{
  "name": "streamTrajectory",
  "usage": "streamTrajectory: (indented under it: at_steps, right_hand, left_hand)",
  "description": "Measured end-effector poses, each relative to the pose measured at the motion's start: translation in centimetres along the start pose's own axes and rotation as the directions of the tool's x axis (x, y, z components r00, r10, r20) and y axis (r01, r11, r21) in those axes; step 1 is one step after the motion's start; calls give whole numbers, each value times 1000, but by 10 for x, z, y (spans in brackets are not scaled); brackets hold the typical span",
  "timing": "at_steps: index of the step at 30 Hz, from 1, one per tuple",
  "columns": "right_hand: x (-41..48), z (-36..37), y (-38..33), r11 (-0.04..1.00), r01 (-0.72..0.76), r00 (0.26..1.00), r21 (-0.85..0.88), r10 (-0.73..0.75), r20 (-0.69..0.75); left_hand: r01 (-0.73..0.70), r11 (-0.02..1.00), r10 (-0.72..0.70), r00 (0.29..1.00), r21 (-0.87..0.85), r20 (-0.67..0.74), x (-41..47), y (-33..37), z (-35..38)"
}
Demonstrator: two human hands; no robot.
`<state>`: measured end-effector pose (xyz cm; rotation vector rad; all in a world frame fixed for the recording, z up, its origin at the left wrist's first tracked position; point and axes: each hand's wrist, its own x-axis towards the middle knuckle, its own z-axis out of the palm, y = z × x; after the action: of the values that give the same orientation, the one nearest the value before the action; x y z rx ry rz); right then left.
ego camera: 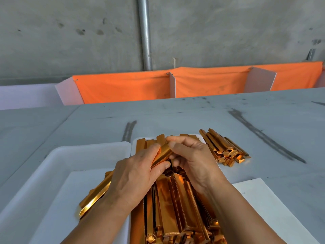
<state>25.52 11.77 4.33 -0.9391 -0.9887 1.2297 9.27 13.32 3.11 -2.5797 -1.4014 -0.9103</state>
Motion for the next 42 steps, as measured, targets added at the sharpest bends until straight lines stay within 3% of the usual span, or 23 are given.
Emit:
streamTrajectory:
  at_steps: [17, 30, 42]
  right_hand:
    - [-1, 2, -7, 1000, -9, 998, -20, 8, -64]
    - [-3, -1, -4, 982, 78, 995, -171, -88, -55]
    - [-2, -1, -7, 996, -50, 998, -72, 48, -28]
  left_hand:
    - [-37, 998, 37, 999, -51, -5, -1, 0, -4]
    - [-36, 999, 36, 999, -21, -11, -1, 0, -4]
    - [-61, 998, 60, 998, -29, -26, -1, 4, -8]
